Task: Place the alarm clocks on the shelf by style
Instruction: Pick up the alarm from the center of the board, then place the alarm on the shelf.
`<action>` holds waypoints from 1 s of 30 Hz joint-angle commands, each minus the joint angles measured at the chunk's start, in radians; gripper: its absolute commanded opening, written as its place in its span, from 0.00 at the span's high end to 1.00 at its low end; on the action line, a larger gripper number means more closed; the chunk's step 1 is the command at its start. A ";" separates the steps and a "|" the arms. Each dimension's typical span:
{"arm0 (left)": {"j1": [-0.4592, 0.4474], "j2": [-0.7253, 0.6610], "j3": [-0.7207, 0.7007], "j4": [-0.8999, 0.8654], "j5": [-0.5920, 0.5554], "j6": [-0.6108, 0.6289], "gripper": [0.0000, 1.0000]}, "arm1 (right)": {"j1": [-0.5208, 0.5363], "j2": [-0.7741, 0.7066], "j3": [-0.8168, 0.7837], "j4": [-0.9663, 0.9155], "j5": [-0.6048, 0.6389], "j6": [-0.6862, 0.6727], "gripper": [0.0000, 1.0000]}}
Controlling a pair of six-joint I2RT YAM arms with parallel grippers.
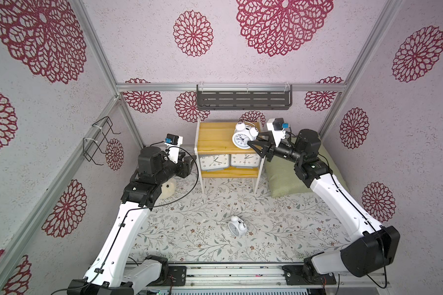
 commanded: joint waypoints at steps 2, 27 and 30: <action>0.027 0.031 -0.003 0.029 0.102 -0.020 0.50 | -0.028 0.041 0.123 -0.033 0.018 0.021 0.61; 0.055 0.202 0.039 0.034 0.221 0.001 0.68 | -0.064 0.219 0.369 -0.259 -0.058 -0.048 0.60; 0.057 0.216 0.046 0.035 0.232 0.000 0.69 | -0.065 0.217 0.371 -0.275 -0.056 -0.055 0.60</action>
